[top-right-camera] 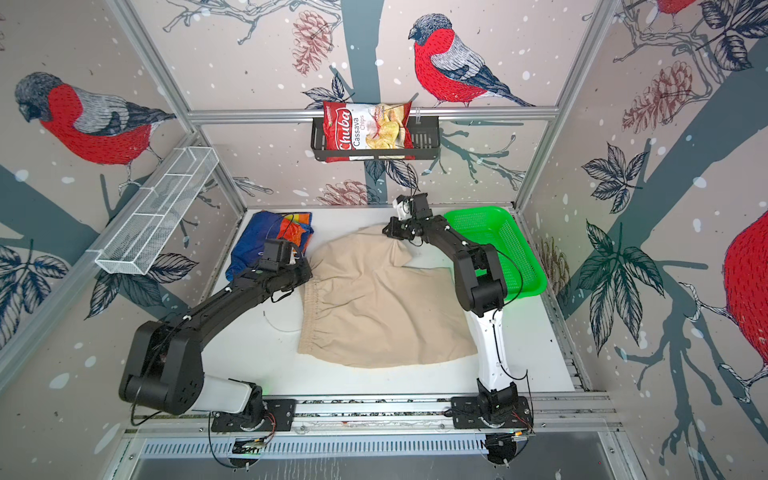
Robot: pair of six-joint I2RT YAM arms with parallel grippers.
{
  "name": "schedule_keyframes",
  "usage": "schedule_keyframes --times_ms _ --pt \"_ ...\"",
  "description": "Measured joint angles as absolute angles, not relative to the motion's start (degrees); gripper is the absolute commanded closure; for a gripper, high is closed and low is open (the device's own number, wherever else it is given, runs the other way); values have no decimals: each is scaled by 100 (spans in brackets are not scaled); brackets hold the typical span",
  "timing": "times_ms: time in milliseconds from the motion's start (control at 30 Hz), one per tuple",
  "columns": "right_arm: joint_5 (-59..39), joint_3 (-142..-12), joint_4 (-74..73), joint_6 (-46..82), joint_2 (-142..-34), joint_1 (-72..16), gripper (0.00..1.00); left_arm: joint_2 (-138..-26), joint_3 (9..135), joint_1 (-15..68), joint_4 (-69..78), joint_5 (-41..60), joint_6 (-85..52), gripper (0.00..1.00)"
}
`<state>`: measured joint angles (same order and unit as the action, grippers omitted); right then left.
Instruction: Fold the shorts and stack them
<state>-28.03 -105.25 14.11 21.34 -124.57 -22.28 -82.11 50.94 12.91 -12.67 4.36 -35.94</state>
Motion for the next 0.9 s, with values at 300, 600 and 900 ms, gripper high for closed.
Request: schedule_keyframes --times_ms 300,600,900 --pt "1057 -8479 93 694 -10068 -3664 74 -8117 5092 1291 -1076 429 -3557 100" --pt "2414 -6375 -154 928 -10162 -4359 39 -8143 5094 1293 -1227 281 -3551 100" --pt "1903 -6160 -71 1549 -9347 -3323 28 -8068 5094 1293 -1437 30 -3553 100"
